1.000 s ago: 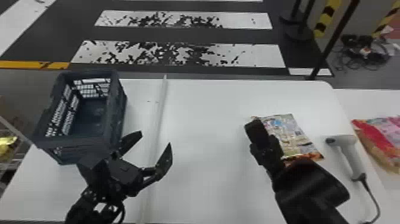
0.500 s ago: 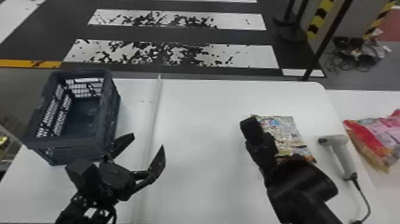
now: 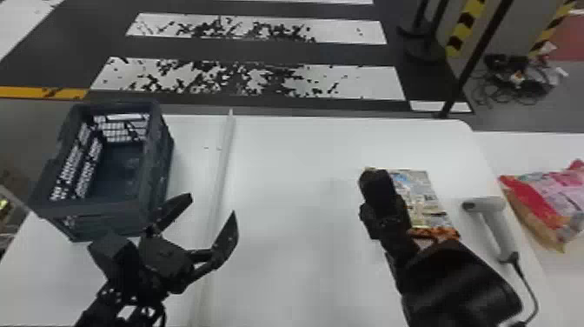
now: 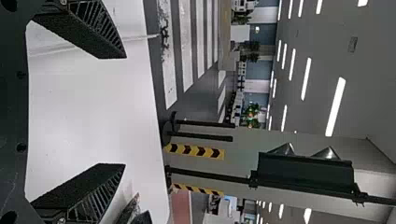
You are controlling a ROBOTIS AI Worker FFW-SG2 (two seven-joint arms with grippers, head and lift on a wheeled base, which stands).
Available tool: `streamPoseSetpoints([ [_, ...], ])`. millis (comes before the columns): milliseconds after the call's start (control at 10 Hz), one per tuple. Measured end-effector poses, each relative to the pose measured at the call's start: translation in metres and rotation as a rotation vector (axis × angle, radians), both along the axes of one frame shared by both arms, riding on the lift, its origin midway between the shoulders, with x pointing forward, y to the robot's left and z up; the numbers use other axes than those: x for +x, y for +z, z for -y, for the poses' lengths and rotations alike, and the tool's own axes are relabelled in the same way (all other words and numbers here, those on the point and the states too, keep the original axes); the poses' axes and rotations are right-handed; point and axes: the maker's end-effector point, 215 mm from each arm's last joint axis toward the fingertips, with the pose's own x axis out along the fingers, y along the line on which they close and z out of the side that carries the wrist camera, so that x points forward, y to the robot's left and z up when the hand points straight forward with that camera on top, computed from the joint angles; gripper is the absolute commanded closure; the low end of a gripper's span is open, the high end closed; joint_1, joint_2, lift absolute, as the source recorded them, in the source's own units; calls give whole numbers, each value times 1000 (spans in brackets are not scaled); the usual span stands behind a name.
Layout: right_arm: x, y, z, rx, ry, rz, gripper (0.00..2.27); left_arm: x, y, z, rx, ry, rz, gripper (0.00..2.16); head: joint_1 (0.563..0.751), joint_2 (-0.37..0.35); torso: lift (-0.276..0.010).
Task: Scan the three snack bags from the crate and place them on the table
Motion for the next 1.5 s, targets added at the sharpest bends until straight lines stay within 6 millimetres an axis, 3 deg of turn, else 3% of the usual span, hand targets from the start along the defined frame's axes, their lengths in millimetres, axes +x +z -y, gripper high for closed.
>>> streamPoseSetpoints([
  [200, -19, 50, 13, 92, 6, -1, 508, 2, 9, 2, -8, -1, 17, 36, 695, -18, -62],
  [300, -28, 69, 29, 123, -13, -5, 262, 2, 15, 4, -11, -2, 31, 36, 695, -39, -62],
  [400, -37, 83, 51, 136, -44, -8, 164, 2, 21, 4, -15, 2, 45, 36, 695, -68, -62],
  [600, -58, 86, 98, 141, -115, -65, 127, 2, 28, 4, -23, 7, 64, 36, 695, -138, -62],
  [1100, -111, 44, 197, 224, -245, -308, 124, -1, 31, 1, -35, 14, 76, 36, 695, -281, -62],
  [1500, -120, 8, 248, 352, -289, -440, 124, -1, 29, 0, -41, 23, 78, 36, 695, -349, -62],
])
